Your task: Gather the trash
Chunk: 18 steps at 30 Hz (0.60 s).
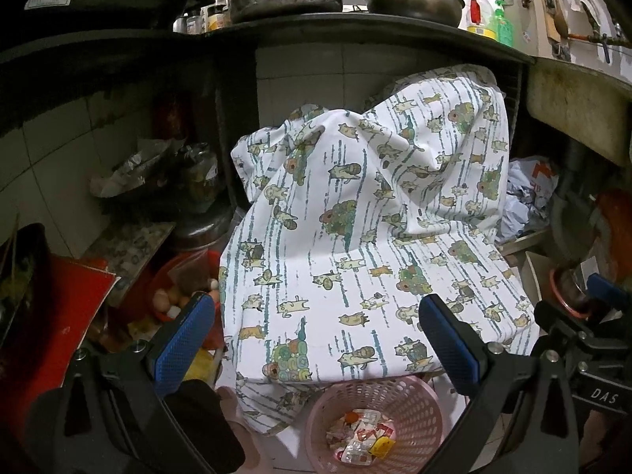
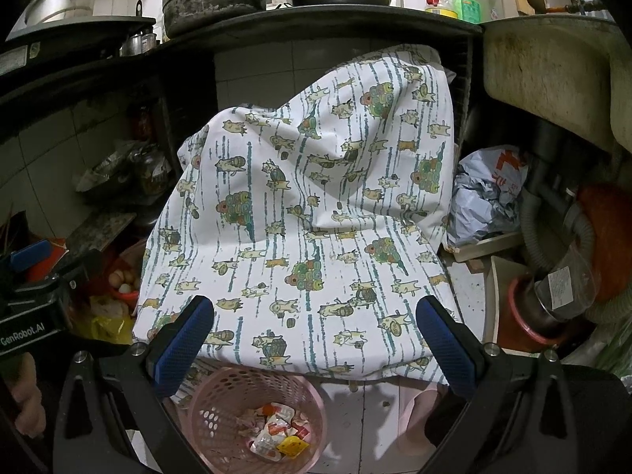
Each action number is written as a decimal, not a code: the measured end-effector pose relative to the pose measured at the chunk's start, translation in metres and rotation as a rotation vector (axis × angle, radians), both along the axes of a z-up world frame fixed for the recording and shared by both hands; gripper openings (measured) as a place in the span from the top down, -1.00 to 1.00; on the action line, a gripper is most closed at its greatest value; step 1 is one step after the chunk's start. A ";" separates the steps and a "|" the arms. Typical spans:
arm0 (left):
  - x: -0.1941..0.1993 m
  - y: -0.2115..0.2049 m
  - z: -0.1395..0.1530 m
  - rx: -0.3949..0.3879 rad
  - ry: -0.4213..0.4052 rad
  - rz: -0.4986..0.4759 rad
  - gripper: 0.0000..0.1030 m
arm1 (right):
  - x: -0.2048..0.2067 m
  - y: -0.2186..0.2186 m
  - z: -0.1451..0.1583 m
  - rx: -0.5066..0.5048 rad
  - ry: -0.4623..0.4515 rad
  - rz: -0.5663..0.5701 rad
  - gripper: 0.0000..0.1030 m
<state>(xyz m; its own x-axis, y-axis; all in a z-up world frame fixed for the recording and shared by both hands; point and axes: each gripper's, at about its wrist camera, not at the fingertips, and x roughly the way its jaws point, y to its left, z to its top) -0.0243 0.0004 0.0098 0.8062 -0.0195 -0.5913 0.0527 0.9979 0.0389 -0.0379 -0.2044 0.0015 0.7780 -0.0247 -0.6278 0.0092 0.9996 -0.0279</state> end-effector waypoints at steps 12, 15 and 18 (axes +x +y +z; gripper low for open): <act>-0.001 -0.002 0.001 0.004 0.000 -0.007 -0.99 | 0.000 0.001 0.000 0.003 0.001 -0.004 -1.00; -0.002 -0.002 0.001 0.005 -0.004 -0.004 -0.99 | 0.000 0.001 0.000 0.002 0.001 -0.006 -1.00; -0.002 -0.002 0.001 0.004 -0.007 -0.002 -0.99 | 0.000 0.001 0.000 0.004 0.001 -0.006 -1.00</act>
<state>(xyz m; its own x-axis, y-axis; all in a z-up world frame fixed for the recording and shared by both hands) -0.0259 -0.0012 0.0113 0.8103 -0.0188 -0.5857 0.0546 0.9976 0.0435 -0.0380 -0.2037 0.0013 0.7773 -0.0266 -0.6285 0.0149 0.9996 -0.0239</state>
